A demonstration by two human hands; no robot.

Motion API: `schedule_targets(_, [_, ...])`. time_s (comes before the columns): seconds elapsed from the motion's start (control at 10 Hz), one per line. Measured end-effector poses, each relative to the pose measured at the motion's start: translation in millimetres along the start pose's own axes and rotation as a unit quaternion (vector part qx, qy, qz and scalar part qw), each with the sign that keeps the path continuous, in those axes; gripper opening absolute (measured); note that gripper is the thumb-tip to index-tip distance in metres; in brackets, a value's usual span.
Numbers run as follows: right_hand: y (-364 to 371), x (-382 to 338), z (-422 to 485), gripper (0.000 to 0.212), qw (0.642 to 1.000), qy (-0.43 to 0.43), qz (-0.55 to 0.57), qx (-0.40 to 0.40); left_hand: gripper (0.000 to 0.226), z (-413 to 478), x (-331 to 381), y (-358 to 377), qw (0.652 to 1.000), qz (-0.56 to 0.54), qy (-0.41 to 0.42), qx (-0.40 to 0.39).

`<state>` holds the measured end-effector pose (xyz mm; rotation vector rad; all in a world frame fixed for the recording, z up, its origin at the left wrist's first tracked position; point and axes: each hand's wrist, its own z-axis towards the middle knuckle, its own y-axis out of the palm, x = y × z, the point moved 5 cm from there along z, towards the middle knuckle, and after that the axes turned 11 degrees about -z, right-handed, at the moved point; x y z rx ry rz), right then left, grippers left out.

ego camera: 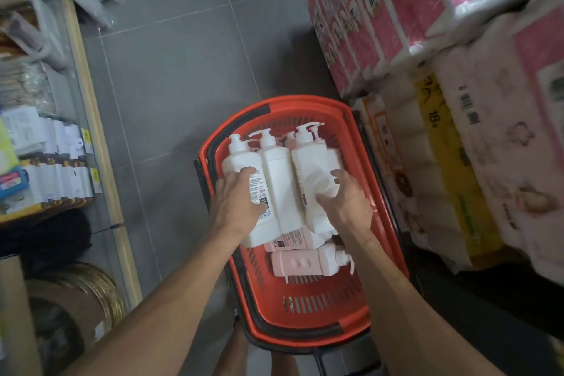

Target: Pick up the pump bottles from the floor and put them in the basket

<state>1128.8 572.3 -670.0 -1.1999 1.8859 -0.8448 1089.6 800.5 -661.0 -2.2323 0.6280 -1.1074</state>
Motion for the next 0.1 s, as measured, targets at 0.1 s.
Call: schedule_targets(0.1, [-20.3, -1.9, -12.8, 0.065, 0.998, -0.028, -0.048, 0.002, 0.078, -12.8, 23.6, -9.1, 0.995, 0.078, 0.052, -0.032])
